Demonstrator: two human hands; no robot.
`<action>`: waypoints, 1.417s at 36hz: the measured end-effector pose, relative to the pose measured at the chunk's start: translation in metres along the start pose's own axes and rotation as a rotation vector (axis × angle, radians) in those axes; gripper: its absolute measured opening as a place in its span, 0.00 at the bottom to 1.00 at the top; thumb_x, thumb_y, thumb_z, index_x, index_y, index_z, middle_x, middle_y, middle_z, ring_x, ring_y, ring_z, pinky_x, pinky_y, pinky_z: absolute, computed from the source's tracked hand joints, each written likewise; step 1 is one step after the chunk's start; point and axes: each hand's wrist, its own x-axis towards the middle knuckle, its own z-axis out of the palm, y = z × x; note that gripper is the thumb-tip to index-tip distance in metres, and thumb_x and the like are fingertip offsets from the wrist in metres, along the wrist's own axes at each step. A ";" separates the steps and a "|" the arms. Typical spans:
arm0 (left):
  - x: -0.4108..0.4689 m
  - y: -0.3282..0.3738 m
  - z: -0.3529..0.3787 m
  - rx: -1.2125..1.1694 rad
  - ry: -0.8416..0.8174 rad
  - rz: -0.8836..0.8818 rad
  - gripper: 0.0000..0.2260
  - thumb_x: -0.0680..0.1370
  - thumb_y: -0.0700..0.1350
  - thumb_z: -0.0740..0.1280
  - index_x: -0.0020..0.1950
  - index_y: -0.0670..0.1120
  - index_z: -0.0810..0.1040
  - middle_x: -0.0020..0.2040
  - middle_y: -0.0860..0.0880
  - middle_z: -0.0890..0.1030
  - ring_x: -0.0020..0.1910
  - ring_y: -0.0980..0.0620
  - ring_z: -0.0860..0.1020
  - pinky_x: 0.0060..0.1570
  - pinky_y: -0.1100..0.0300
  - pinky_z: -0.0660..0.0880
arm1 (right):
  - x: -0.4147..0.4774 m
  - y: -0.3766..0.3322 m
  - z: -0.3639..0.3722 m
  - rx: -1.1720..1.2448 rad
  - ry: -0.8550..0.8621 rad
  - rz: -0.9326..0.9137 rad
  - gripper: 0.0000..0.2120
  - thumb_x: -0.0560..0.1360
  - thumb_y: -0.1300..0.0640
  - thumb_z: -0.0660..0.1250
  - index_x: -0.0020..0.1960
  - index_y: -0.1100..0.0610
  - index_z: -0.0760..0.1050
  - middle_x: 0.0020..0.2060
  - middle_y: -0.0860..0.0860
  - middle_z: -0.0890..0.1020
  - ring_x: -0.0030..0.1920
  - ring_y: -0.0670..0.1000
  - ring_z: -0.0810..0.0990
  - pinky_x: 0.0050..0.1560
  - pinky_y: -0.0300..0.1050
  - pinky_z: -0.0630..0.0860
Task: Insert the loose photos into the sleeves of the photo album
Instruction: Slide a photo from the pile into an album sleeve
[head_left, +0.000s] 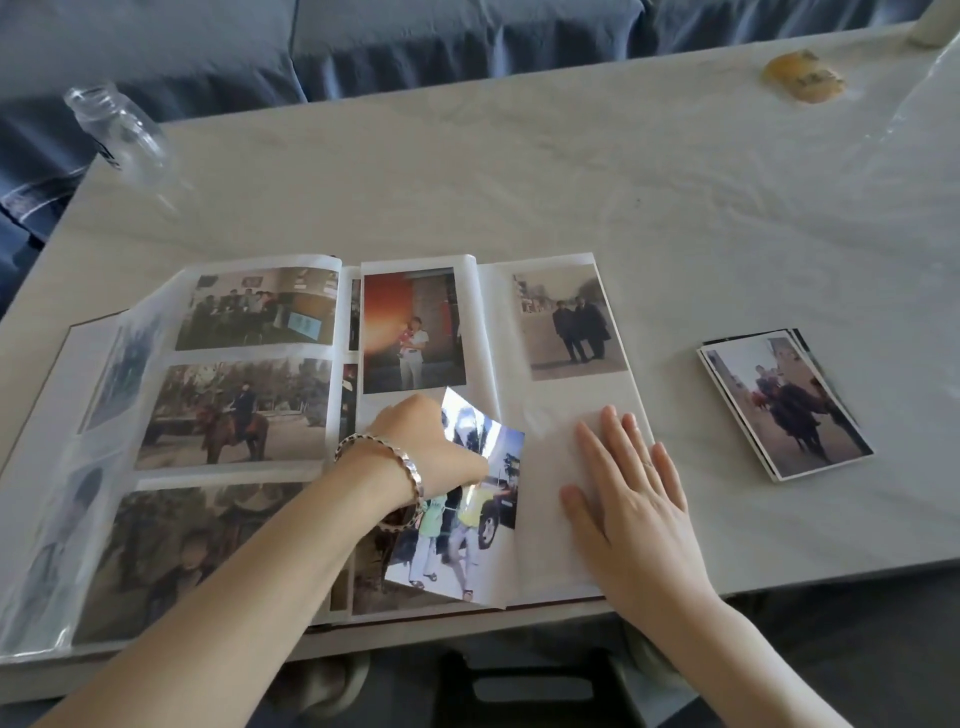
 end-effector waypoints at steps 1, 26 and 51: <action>-0.001 0.001 0.000 0.014 -0.004 -0.026 0.19 0.66 0.38 0.66 0.22 0.47 0.59 0.19 0.54 0.61 0.24 0.52 0.60 0.28 0.64 0.58 | 0.000 0.000 0.000 0.005 0.005 0.000 0.37 0.68 0.37 0.30 0.76 0.47 0.43 0.70 0.42 0.34 0.69 0.42 0.27 0.66 0.36 0.23; 0.005 0.021 0.008 0.085 0.117 0.008 0.15 0.73 0.49 0.68 0.32 0.45 0.67 0.28 0.50 0.69 0.27 0.54 0.66 0.26 0.64 0.62 | 0.000 0.002 0.000 0.032 0.037 -0.005 0.39 0.68 0.34 0.33 0.76 0.46 0.49 0.72 0.42 0.38 0.70 0.40 0.30 0.66 0.35 0.23; -0.015 0.013 0.039 0.019 0.356 0.206 0.08 0.81 0.44 0.58 0.51 0.49 0.57 0.32 0.54 0.69 0.27 0.58 0.67 0.23 0.66 0.62 | -0.009 0.027 -0.004 0.232 0.052 -0.144 0.30 0.73 0.36 0.49 0.70 0.48 0.67 0.72 0.40 0.55 0.73 0.36 0.44 0.71 0.31 0.37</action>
